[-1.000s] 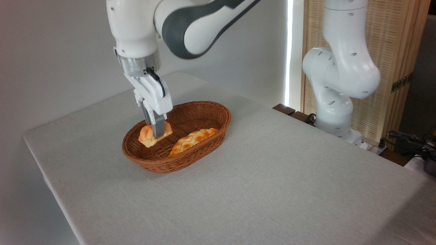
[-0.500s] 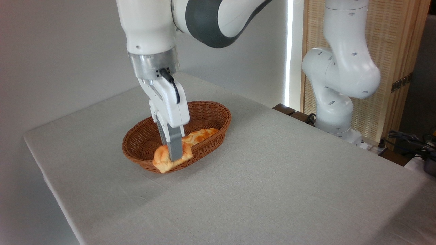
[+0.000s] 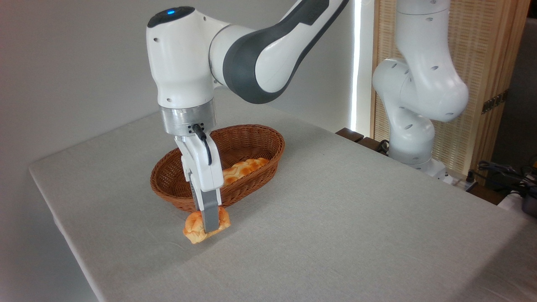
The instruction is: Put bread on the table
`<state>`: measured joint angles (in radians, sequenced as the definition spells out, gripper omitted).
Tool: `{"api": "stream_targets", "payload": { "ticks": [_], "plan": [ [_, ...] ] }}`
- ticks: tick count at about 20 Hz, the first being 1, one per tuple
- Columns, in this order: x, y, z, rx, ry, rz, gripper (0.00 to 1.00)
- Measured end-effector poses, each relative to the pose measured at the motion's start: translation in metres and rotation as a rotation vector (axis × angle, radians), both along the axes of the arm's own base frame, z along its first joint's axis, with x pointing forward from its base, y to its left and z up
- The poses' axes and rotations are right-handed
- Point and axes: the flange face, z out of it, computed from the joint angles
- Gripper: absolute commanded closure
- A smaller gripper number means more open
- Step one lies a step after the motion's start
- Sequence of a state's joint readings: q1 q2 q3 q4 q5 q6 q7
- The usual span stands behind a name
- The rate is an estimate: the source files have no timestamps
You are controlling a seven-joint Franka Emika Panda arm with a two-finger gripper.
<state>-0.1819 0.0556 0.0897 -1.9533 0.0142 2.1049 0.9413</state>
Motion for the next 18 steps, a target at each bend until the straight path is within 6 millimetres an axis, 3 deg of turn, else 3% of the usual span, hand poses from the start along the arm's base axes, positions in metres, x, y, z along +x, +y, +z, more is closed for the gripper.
{"api": "stream_targets", "payload": {
  "ticks": [7,9,14,18],
  "plan": [
    [-0.001,-0.001,0.003,0.000,-0.005,-0.002,0.00],
    [-0.001,0.003,0.013,-0.003,-0.025,0.006,0.00],
    [-0.016,0.047,0.082,-0.064,-0.010,0.108,0.00],
    [-0.031,0.049,0.142,-0.094,0.069,0.192,0.00]
  ]
}}
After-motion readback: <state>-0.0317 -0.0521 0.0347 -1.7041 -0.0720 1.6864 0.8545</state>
